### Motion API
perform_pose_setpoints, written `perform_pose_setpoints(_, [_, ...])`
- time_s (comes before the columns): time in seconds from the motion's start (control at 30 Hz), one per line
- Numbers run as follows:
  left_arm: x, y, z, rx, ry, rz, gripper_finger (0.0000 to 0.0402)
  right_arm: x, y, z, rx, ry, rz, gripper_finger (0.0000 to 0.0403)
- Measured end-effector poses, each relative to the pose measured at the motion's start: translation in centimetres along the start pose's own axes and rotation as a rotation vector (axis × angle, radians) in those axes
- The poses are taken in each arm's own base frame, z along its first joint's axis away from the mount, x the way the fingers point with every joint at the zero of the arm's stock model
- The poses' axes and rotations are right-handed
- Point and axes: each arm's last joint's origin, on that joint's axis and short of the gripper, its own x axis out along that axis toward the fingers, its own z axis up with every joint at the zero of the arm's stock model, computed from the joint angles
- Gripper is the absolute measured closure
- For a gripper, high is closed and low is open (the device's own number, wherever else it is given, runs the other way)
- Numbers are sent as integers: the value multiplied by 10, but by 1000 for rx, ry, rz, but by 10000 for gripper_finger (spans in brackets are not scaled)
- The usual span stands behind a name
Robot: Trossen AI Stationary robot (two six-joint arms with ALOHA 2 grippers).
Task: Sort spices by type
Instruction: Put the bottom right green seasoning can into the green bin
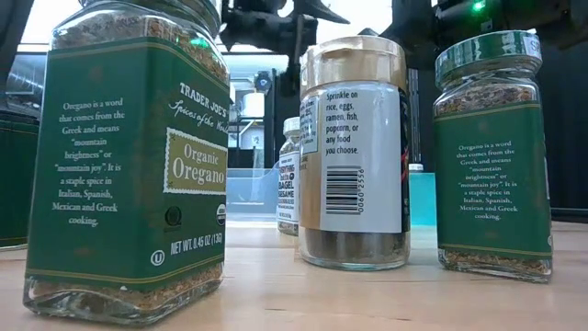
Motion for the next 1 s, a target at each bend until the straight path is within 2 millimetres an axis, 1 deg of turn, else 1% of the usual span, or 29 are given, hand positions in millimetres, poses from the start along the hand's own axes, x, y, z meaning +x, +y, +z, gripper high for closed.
perform_pose_setpoints(0.07, [6,3,2,-6,7,2,62,0,0,0,-2,1,0,124])
perform_pose_setpoints(0.23, [9,-1,10,13,-9,-19,62,0,0,-2,-21,11,-2,123])
perform_pose_setpoints(0.43, [9,0,12,14,-29,10,62,4,-2,-7,-21,33,-12,124])
perform_pose_setpoints(0.63, [12,8,7,10,-16,91,62,7,-3,-7,-20,34,-17,122])
perform_pose_setpoints(0.83, [12,7,9,14,-53,113,62,8,-4,-8,-26,36,-20,123])
perform_pose_setpoints(1.0, [14,4,7,13,-49,111,62,11,-6,-12,-31,57,-25,123])
